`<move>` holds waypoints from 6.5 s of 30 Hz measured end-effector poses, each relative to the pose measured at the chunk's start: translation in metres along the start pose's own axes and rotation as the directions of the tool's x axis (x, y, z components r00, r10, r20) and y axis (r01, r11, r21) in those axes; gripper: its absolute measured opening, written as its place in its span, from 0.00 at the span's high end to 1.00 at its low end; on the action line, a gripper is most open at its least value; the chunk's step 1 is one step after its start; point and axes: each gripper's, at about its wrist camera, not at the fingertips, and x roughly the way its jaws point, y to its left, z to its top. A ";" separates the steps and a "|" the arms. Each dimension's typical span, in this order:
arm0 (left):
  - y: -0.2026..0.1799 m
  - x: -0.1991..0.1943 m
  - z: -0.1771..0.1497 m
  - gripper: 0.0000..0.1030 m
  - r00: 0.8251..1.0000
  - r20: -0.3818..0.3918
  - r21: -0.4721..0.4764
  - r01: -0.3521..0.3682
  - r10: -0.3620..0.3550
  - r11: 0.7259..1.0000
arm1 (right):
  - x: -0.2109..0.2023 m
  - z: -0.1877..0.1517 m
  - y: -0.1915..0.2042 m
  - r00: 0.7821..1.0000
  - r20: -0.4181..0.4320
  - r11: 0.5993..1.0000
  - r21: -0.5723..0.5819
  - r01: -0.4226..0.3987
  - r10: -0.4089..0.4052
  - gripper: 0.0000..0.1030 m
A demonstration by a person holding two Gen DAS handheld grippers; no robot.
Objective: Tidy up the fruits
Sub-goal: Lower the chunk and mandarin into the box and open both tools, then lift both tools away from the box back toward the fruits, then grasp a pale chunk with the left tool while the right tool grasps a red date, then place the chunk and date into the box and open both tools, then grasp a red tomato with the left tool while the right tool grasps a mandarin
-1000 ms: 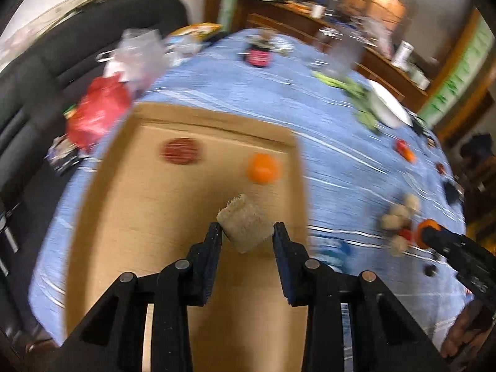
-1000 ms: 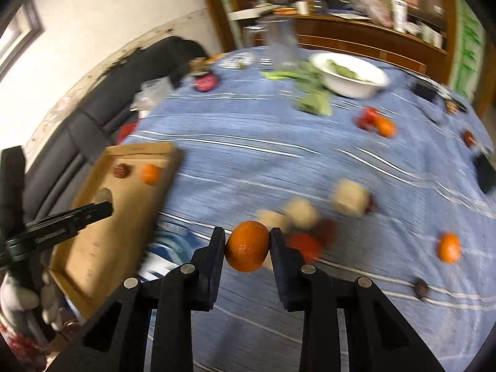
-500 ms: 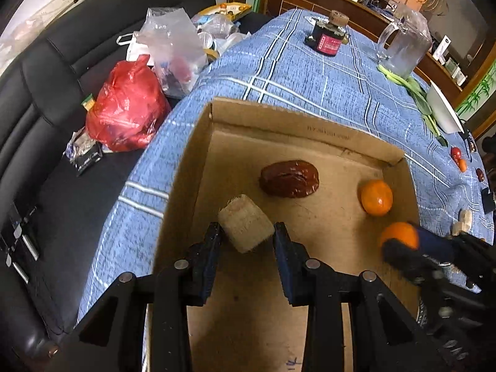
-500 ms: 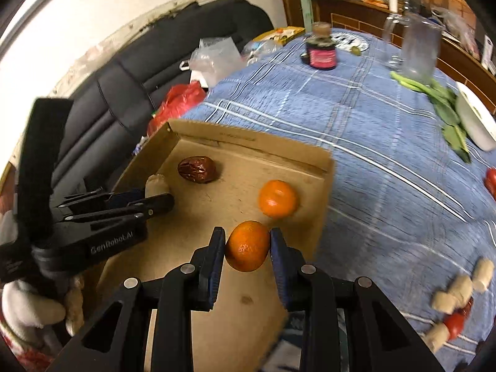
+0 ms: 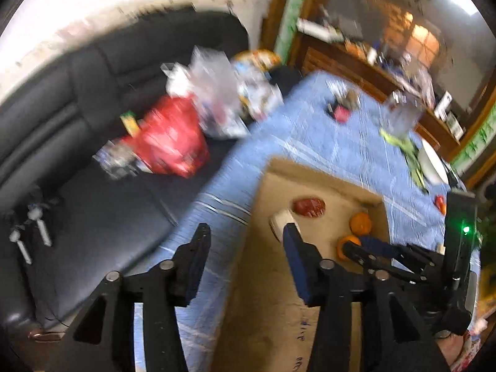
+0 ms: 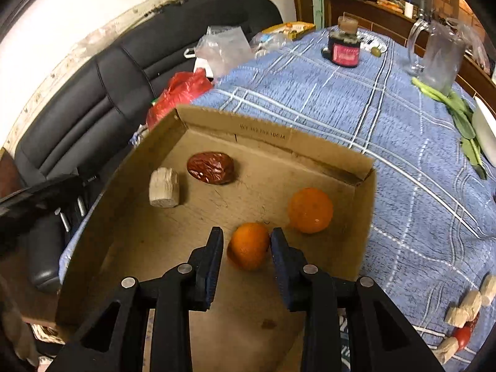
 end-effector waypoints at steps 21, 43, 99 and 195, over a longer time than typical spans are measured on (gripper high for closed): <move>0.001 -0.153 -0.040 0.13 0.955 0.268 -0.207 -0.072 0.127 0.976 | -0.090 -0.045 0.010 0.984 0.133 0.993 -0.001 -0.116 0.115 0.45; -0.016 -0.221 -0.082 0.02 0.895 0.427 -0.265 -0.012 0.128 0.964 | -0.122 -0.091 0.009 0.988 0.117 0.994 -0.061 -0.094 0.100 0.41; -0.354 0.087 -0.149 0.33 0.924 -0.331 0.439 0.332 -0.193 0.835 | -0.160 -0.219 -0.263 0.977 -0.019 0.898 0.391 0.203 -0.212 0.41; -0.266 0.032 -0.122 0.41 0.911 -0.308 0.199 0.344 -0.275 0.918 | -0.178 -0.210 -0.249 0.979 0.031 0.844 0.514 0.157 -0.201 0.47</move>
